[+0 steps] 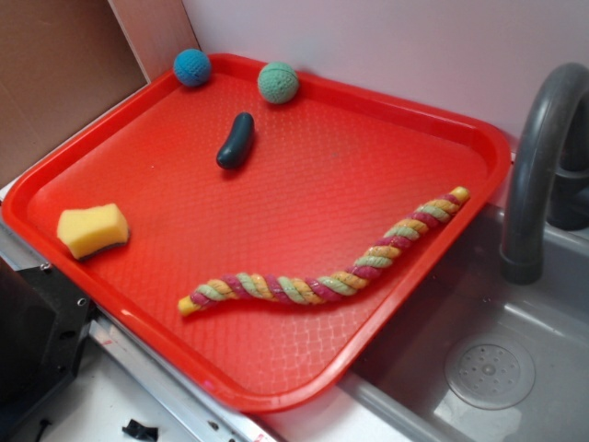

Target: Grab the multicolored rope.

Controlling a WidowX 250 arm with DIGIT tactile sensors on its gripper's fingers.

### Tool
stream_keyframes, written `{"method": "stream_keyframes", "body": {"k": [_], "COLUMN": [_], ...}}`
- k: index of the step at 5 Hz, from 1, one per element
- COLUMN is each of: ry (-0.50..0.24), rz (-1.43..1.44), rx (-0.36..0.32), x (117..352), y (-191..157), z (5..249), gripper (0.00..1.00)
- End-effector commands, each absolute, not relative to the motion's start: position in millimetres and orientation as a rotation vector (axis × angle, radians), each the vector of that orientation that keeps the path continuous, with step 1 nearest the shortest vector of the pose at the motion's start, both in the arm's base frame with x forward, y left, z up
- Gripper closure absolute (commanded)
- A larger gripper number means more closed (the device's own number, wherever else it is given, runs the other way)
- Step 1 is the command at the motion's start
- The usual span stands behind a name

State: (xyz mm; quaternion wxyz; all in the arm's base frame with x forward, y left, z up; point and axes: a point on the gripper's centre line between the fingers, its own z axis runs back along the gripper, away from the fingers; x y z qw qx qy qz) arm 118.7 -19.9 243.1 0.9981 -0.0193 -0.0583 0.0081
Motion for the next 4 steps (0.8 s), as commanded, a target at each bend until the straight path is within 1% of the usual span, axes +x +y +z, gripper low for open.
{"method": "stream_keyframes", "body": {"k": [1,2,3,4], "ry": [-0.117,-0.17,-0.22,-0.242], "rz": [0.016,-0.137,-0.311,-0.553], "rx": [-0.039,-0.007,-0.007,-0.014], "x": [118.7,138.1,145.5,149.8], "y": [-19.9,-29.8,-48.8,-75.5], "z": [243.1,232.6,224.1,206.7], "gripper": [0.0,0.0,0.0,0.0]}}
